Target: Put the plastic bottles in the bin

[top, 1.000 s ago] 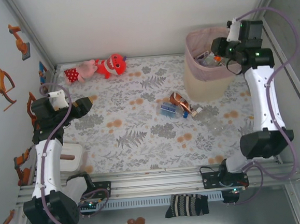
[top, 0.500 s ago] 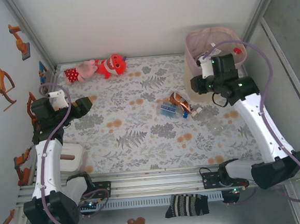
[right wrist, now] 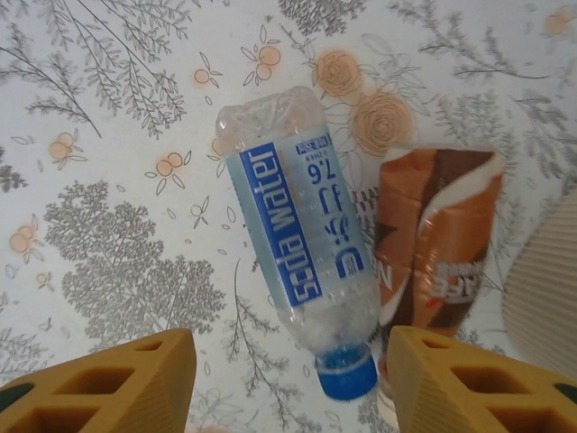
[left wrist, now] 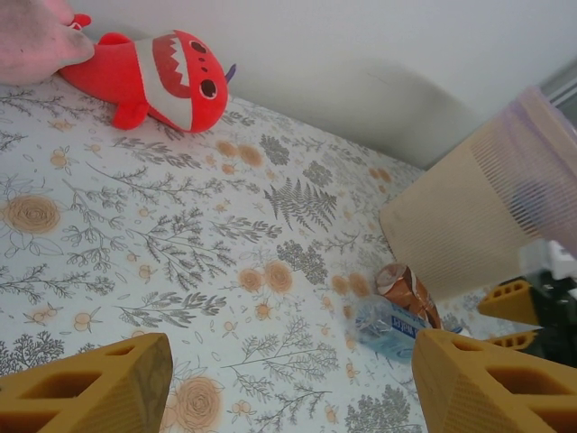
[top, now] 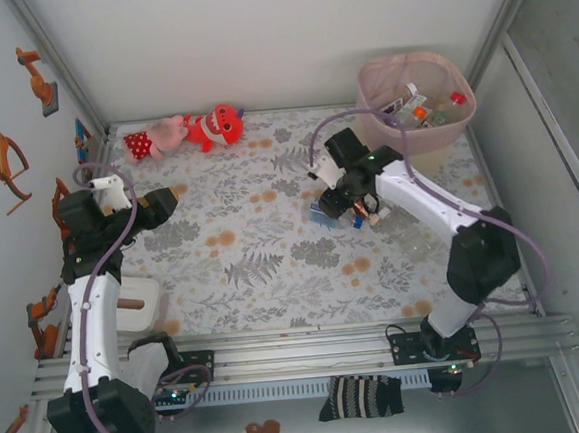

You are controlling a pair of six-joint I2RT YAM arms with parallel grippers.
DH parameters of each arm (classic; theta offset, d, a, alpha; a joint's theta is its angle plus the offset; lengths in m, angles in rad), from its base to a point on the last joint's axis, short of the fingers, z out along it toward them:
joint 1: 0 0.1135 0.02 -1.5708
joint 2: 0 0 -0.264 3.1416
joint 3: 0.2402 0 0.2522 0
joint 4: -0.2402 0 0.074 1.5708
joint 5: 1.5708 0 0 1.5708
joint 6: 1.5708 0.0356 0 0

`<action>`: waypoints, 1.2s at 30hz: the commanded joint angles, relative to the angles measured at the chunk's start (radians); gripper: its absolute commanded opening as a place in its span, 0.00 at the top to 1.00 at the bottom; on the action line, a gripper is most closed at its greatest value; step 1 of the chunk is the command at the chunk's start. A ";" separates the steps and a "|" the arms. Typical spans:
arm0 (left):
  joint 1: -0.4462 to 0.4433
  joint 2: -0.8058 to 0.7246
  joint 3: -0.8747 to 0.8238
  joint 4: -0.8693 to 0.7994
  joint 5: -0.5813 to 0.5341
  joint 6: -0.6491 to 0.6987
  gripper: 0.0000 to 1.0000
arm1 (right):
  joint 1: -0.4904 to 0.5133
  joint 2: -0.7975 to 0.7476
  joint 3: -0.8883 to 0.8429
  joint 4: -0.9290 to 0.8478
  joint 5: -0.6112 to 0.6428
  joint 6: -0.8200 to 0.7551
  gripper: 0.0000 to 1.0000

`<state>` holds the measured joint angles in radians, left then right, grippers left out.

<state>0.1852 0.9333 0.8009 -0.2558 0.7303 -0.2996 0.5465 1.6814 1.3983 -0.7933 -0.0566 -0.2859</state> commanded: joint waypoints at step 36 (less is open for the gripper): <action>0.007 -0.039 0.011 -0.028 -0.033 0.033 0.30 | 0.043 0.389 0.298 -0.091 0.034 -0.080 0.48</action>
<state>0.1848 0.9150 0.8009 -0.2779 0.6956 -0.2909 0.5751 2.1174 1.6695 -0.8494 -0.0319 -0.3847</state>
